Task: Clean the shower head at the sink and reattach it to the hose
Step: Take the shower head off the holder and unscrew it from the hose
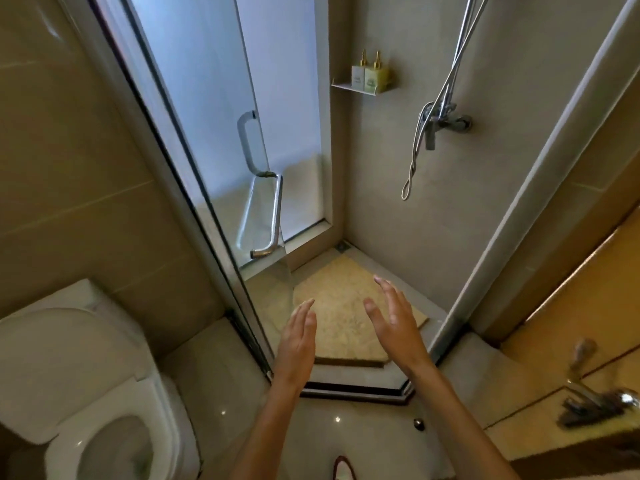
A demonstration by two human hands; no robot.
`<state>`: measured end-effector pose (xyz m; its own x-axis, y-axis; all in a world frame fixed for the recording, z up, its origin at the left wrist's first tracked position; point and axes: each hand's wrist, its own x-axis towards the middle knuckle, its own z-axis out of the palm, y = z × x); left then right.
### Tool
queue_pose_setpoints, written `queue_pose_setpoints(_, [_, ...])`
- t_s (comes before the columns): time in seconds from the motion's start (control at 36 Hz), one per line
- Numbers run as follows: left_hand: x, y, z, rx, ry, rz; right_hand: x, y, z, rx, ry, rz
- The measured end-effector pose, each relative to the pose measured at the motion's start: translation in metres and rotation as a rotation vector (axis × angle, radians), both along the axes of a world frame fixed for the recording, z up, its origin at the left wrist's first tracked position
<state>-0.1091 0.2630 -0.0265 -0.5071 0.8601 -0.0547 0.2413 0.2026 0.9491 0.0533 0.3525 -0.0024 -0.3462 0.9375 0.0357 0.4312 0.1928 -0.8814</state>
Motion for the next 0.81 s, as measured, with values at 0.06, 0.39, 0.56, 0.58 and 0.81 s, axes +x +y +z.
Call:
queue_pose_setpoints(0.06, [-0.007,0.022,0.001,-0.020,-0.011,-0.005,-0.007,0.018,0.001,-0.052,0.029,-0.022])
queue_pose_setpoints(0.39, [-0.037,0.119,-0.002,-0.025,-0.094,-0.040,-0.035,0.104,-0.002,-0.110,0.038,-0.066])
queue_pose_setpoints(0.56, [-0.055,0.164,0.003,-0.042,-0.093,-0.050,-0.051,0.146,-0.001,-0.115,0.028,-0.062])
queue_pose_setpoints(0.58, [-0.058,0.171,0.003,-0.045,-0.095,-0.055,-0.054,0.153,-0.001,-0.121,0.027,-0.060])
queue_pose_setpoints(0.81, [-0.100,0.257,-0.009,-0.070,-0.062,-0.082,-0.100,0.237,-0.007,-0.143,0.048,-0.093])
